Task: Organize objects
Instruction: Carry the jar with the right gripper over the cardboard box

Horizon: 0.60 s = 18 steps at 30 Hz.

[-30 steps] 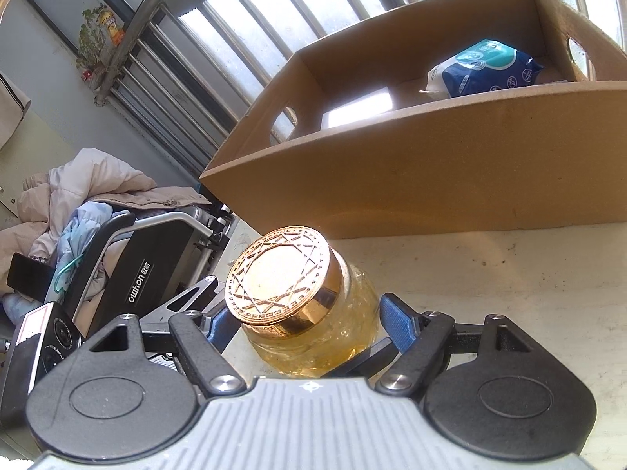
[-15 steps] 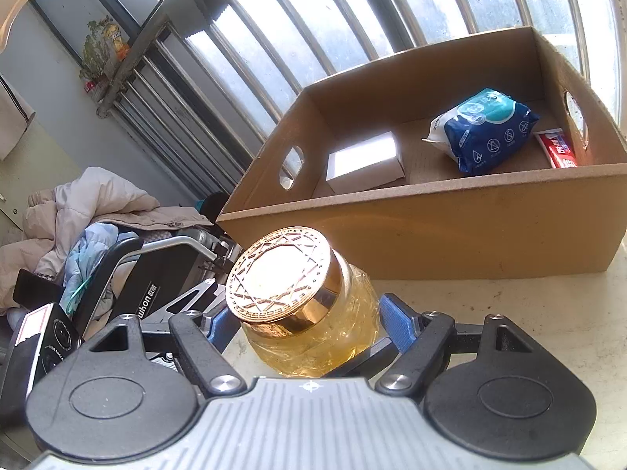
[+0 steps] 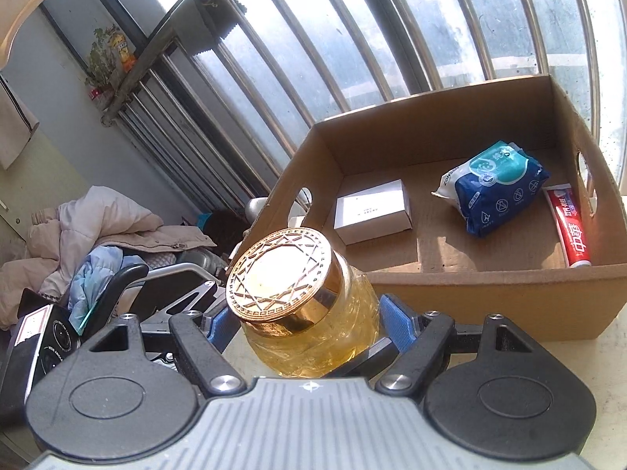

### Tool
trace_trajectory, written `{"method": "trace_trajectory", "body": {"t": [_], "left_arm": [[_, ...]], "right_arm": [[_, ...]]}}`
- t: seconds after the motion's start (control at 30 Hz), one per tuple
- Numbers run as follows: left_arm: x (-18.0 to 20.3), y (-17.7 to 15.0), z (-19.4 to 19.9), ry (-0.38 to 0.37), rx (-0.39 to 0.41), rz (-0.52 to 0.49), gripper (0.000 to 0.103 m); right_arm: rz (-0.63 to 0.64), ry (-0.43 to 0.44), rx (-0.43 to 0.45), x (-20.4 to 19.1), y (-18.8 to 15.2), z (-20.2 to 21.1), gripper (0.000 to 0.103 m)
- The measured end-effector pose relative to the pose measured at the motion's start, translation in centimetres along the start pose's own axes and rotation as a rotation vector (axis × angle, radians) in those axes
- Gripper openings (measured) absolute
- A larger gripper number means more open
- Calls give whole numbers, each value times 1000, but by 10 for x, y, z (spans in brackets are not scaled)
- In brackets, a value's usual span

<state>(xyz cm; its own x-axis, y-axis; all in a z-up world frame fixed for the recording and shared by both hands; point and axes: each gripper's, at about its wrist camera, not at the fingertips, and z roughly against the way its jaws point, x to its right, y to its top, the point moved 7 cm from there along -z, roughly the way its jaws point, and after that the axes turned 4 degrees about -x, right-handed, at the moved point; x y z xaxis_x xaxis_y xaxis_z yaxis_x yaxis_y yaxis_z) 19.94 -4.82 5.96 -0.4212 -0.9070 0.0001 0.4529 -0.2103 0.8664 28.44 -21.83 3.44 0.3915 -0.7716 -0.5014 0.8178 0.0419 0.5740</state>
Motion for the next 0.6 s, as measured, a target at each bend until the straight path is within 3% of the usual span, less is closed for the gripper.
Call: {"method": "trace_trajectory", "body": {"t": [0.4, 0.6], "left_arm": [[-6, 25, -23, 39, -7, -23, 75], [-14, 34, -56, 28, -69, -34, 75]], "right_arm": [[-17, 26, 0, 17, 38, -11, 80], [-92, 54, -33, 45, 59, -30, 79]]}}
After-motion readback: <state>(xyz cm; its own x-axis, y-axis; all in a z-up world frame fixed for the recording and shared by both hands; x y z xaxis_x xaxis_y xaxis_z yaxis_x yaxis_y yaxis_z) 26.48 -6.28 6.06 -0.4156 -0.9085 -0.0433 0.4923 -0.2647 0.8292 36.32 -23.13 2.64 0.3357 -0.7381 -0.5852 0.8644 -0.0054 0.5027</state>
